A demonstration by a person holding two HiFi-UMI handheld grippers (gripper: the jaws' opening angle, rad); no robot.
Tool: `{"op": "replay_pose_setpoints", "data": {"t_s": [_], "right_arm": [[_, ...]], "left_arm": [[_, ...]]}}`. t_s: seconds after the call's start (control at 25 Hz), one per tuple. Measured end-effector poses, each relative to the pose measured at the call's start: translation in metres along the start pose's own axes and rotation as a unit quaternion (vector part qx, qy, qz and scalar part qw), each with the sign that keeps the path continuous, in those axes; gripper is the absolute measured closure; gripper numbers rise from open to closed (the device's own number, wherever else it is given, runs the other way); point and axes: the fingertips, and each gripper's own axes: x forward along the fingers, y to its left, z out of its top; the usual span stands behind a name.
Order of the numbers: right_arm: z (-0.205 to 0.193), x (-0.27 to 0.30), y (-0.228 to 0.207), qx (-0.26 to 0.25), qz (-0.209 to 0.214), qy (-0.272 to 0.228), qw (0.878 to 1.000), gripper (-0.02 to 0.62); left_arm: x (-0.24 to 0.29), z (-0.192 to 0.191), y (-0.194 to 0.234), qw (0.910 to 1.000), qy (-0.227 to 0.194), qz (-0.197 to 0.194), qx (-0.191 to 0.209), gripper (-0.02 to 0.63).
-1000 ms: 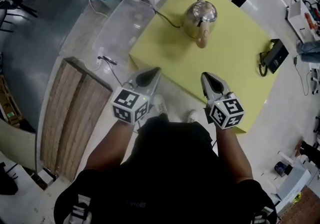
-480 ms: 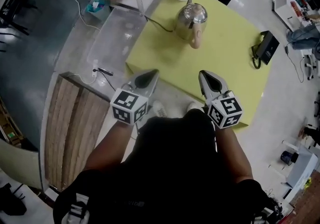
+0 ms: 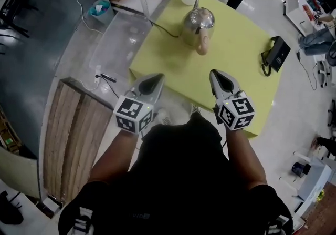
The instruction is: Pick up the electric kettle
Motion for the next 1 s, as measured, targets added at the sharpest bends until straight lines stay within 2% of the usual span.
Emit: {"op": "replay_pose_setpoints", "data": {"t_s": [0.32, 0.8, 0.88, 1.0], "right_arm": [[0.012, 0.026, -0.019, -0.029, 0.008, 0.007, 1.000, 0.589], [0.010, 0.052, -0.042, -0.013, 0.018, 0.017, 1.000, 0.586], [0.008, 0.056, -0.049, -0.008, 0.010, 0.021, 1.000, 0.573], [0.005, 0.061, -0.055, -0.005, -0.002, 0.030, 1.000, 0.507]], "left_arm": [[0.006, 0.011, 0.002, 0.9994, -0.013, 0.031, -0.006, 0.604], [0.030, 0.022, 0.004, 0.9987, -0.001, 0.052, 0.001, 0.604], [0.034, 0.021, 0.003, 0.9986, 0.002, 0.052, 0.002, 0.604], [0.036, 0.019, 0.002, 0.9986, 0.006, 0.052, -0.001, 0.604]]}}
